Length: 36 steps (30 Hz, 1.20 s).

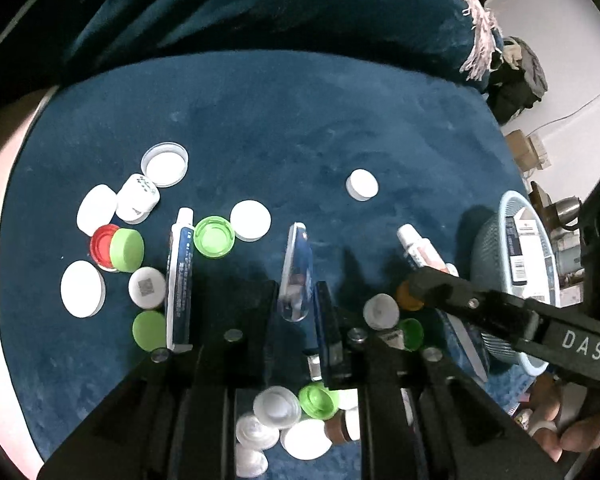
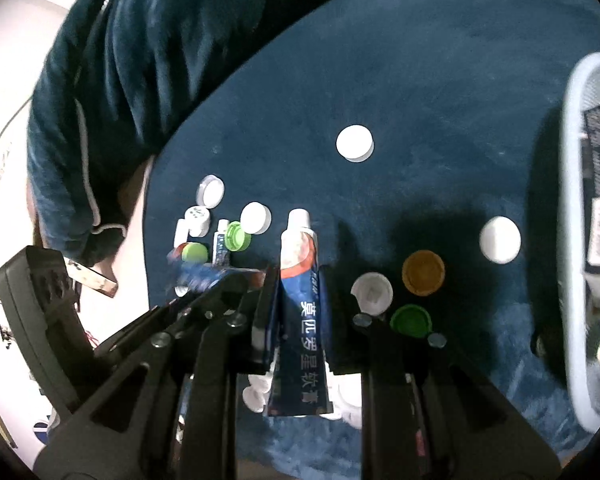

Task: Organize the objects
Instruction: 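Grasp a second ointment tube with the left tool while the right tool holds its tube, then carry both tubes over the mesh basket and open both tools to drop them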

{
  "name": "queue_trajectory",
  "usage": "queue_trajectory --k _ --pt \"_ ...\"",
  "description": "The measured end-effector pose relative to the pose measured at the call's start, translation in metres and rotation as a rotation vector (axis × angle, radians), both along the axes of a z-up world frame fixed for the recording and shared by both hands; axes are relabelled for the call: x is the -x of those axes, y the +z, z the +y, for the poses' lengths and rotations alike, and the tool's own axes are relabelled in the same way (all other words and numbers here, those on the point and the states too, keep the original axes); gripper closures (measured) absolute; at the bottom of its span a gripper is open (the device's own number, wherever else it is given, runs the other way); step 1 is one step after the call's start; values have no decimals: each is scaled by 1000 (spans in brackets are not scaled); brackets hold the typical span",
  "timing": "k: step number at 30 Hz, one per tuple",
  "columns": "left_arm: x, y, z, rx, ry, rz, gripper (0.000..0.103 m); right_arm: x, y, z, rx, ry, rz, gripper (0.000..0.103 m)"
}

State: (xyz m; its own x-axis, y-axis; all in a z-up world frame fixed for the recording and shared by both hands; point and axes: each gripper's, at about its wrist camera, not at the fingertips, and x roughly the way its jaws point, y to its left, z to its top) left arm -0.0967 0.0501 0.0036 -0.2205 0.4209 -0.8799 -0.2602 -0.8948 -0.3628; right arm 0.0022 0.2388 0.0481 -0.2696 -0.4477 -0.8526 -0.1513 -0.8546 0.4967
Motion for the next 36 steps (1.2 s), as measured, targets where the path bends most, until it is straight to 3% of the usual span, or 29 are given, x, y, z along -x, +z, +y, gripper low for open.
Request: queue_trajectory --k 2,6,11,17,23,24,26,30,36 --pt "-4 5 -2 -10 -4 6 87 -7 6 5 19 -21 4 84" --pt "-9 4 1 49 -34 9 87 -20 6 11 22 -42 3 84" --pt "-5 -16 -5 47 33 -34 66 -24 2 18 43 -72 -14 84" --pt "14 -32 2 5 132 -61 57 -15 2 16 72 -68 -5 84" --pt "33 -65 16 119 190 -114 60 -7 6 7 97 -39 14 84" --pt "31 -65 14 129 197 -110 63 -6 7 7 95 -35 16 84" --pt "30 -63 14 152 198 -97 81 -6 6 9 85 -36 16 84" --pt "24 -50 1 56 209 -102 86 -7 5 14 86 -58 8 84" --pt "-1 -16 -4 -14 191 -69 86 -16 17 18 92 -82 35 84"
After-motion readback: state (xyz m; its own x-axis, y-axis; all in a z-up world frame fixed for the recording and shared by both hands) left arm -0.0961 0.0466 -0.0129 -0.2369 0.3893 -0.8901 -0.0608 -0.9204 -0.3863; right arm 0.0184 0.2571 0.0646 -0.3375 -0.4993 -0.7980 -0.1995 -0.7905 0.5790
